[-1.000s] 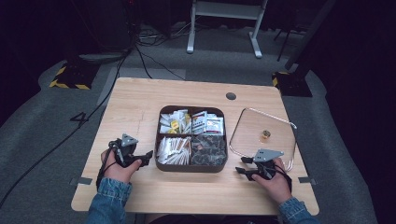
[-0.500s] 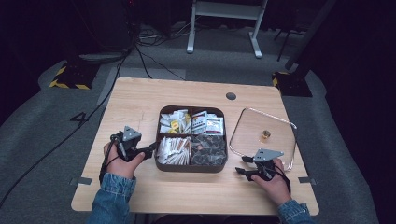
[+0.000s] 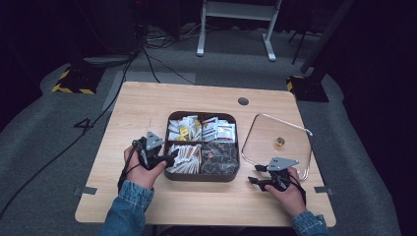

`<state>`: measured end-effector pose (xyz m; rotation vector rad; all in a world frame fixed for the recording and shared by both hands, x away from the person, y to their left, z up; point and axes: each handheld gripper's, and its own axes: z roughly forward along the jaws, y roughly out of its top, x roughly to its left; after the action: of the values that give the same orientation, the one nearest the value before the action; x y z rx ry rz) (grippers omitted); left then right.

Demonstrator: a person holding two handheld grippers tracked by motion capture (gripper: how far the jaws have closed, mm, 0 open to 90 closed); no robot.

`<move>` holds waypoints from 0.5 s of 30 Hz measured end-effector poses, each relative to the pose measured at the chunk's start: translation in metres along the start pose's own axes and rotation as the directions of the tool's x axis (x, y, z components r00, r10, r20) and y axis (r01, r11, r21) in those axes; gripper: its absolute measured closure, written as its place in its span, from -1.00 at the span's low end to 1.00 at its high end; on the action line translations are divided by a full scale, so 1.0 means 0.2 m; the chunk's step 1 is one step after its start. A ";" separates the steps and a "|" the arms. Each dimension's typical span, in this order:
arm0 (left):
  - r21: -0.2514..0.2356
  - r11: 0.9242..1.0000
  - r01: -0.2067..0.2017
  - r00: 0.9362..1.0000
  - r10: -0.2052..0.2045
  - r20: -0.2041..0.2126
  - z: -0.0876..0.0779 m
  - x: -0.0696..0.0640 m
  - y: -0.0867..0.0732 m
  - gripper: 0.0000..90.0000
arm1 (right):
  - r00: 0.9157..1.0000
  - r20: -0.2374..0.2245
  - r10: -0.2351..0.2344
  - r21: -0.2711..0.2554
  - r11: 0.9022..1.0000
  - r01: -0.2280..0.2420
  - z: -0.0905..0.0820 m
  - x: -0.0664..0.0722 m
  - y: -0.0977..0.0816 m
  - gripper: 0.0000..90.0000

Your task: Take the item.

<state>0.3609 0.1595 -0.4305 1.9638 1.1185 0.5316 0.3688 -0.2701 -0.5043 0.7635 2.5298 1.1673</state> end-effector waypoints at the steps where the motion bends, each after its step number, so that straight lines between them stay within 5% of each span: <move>1: 0.012 1.000 -0.006 1.000 0.006 0.006 0.02 -0.01 0.00 -0.31 | 1.000 0.001 -0.001 0.001 1.000 0.001 0.00 0.00 0.00 -0.05; 5: 0.025 1.000 -0.007 1.000 0.007 0.012 0.03 -0.02 0.00 -0.28 | 1.000 0.001 -0.001 0.001 1.000 0.001 0.00 0.00 0.00 -0.05; 15: 0.129 0.991 -0.023 1.000 0.022 0.008 0.11 -0.02 -0.02 0.17 | 1.000 -0.001 -0.001 0.001 1.000 0.001 0.00 0.00 0.00 -0.05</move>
<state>0.3711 0.1470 -0.4467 2.0893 1.1534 0.4751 0.3685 -0.2703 -0.5042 0.7621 2.5319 1.1661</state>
